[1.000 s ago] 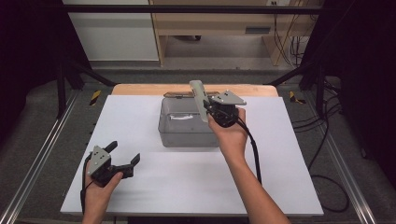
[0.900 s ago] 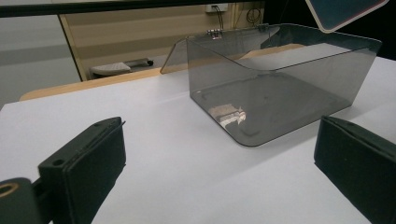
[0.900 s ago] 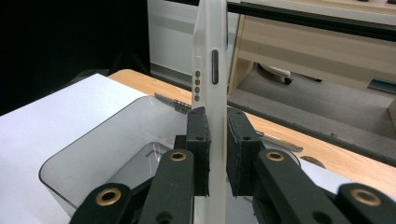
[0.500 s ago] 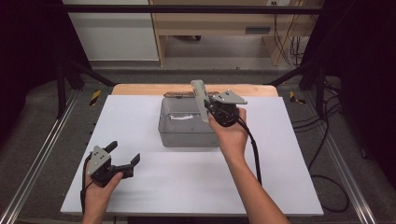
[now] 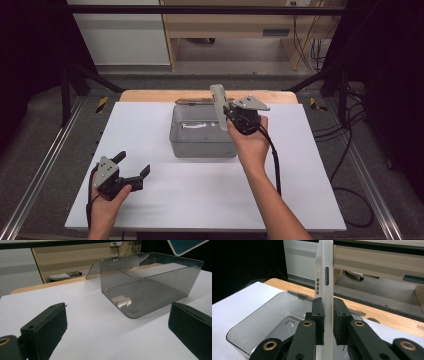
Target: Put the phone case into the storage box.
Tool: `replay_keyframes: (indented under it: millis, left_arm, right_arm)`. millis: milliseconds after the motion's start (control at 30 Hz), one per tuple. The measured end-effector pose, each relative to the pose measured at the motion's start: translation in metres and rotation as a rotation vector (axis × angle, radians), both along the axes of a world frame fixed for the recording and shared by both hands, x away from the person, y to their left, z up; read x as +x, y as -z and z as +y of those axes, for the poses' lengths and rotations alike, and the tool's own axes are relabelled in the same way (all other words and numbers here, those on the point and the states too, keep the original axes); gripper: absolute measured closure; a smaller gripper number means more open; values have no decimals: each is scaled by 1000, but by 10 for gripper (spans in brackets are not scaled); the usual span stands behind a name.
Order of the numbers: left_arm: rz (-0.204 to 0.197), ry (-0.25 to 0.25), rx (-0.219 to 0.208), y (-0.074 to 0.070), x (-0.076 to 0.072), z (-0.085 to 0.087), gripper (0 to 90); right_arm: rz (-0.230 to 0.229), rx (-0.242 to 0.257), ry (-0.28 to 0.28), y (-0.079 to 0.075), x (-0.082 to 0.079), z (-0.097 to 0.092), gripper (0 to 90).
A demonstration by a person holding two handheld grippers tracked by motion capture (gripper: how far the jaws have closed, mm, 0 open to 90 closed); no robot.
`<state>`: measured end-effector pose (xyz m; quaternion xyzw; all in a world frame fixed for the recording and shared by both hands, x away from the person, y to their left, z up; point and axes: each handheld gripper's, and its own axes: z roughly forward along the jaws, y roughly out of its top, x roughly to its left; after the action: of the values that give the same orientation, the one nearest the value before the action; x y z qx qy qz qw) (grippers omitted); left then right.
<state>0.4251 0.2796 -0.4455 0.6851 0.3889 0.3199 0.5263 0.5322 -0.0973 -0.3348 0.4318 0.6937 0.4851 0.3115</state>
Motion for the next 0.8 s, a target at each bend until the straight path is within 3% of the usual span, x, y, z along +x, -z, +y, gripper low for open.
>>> replay_keyframes:
  millis: [800]
  left_arm:
    - [-1,-2,-3,0,-1,0,24]
  right_arm:
    - [9,33,77,0,-5,-3,810]
